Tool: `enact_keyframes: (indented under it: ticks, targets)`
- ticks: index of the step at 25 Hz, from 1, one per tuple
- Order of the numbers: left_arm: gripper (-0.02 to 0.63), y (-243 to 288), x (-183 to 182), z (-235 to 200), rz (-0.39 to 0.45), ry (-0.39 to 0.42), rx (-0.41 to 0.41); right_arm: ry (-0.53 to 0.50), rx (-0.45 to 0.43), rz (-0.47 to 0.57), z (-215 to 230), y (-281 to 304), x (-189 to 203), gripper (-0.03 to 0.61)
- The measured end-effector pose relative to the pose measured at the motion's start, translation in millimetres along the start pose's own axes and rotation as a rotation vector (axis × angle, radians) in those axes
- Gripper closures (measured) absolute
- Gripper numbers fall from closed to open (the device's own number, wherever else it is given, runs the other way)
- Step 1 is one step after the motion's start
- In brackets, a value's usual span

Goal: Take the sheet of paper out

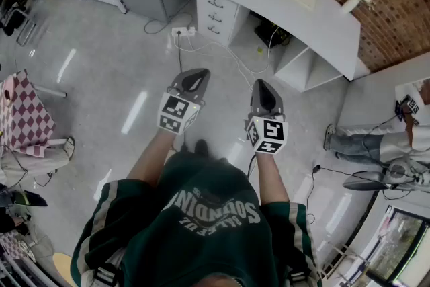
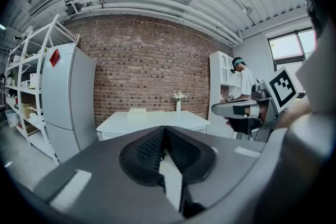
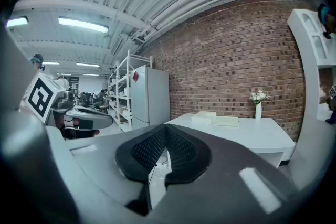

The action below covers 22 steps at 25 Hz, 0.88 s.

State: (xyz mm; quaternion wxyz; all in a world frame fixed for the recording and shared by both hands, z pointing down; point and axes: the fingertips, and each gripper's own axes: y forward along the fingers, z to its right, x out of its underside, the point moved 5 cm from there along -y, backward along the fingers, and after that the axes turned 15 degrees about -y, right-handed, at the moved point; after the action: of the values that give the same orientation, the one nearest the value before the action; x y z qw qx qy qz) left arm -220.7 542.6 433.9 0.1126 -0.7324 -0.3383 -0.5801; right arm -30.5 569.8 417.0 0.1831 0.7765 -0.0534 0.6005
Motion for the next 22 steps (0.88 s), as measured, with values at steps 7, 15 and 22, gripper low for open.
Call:
enact_keyframes:
  ticks: [7, 15, 22]
  targets:
    - [0.603, 6.1, -1.6, 2.4, -0.005, -0.002, 0.004, -0.004, 0.028, -0.017, 10.1, -1.7, 1.8, 0.578]
    - [0.603, 7.7, 0.4, 2.8, -0.005, -0.005, 0.008, -0.015, 0.016, -0.029, 6.1, 0.4, 5.2, 0.577]
    - [0.603, 10.8, 2.7, 0.5, -0.01, -0.003, 0.012, -0.01, 0.002, -0.034, 4.4, 5.4, 6.7, 0.577]
